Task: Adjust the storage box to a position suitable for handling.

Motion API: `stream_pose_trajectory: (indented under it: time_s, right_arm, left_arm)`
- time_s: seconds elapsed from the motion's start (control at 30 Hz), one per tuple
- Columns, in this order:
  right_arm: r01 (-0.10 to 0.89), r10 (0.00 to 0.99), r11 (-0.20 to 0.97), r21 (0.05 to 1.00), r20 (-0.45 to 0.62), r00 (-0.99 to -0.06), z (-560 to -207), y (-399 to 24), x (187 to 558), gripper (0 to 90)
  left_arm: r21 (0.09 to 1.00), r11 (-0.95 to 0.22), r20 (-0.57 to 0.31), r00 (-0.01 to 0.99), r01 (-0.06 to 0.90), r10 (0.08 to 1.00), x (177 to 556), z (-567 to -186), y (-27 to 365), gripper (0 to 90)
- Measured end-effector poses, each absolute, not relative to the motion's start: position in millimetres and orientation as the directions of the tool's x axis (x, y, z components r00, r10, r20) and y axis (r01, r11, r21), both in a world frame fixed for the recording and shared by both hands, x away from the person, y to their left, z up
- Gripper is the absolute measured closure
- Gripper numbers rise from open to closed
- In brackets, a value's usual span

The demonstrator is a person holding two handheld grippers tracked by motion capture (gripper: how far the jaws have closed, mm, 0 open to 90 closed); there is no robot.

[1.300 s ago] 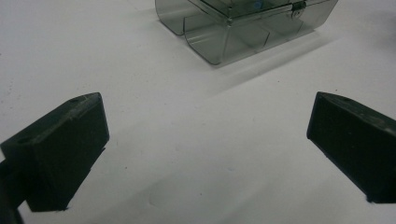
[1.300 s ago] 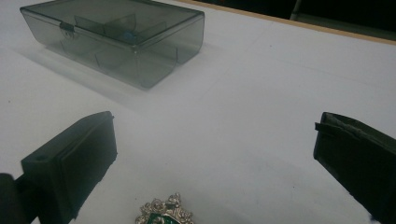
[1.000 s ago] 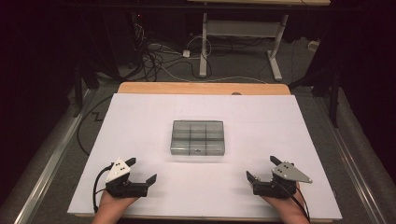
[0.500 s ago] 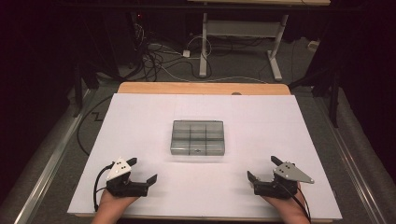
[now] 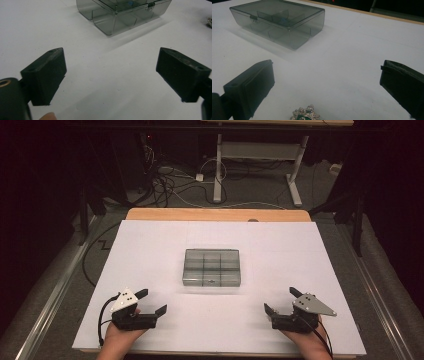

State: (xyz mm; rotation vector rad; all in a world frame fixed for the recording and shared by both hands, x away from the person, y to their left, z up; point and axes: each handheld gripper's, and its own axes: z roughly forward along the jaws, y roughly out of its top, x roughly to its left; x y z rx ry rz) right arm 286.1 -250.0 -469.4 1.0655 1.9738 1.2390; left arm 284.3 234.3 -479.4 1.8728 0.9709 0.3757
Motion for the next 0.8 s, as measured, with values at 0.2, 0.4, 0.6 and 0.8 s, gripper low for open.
stream_pose_trajectory:
  time_s: [0.2,0.4,0.6,0.8]
  right_arm:
    - [0.323,0.852,0.255,0.911,-0.055,-0.52,-469.3,-249.2,286.4,0.1]
    - [0.329,0.849,0.258,0.908,-0.052,-0.525,-470.3,-247.8,286.4,0.1]
    - [0.331,0.847,0.261,0.907,-0.05,-0.53,-470.9,-246.9,286.9,0.2]
    - [0.33,0.847,0.258,0.908,-0.049,-0.529,-469.3,-247.5,286.3,0.2]
  left_arm:
    - [0.86,-0.222,-0.157,0.652,0.459,0.742,283.8,-479.3,236.3,16.9]
    - [0.861,-0.233,-0.145,0.657,0.452,0.739,282.2,-479.3,236.4,27.2]
    - [0.852,-0.23,-0.138,0.624,0.471,0.769,283.4,-480.5,233.7,42.7]
    - [0.835,-0.221,-0.141,0.584,0.504,0.799,285.4,-481.1,233.0,55.2]
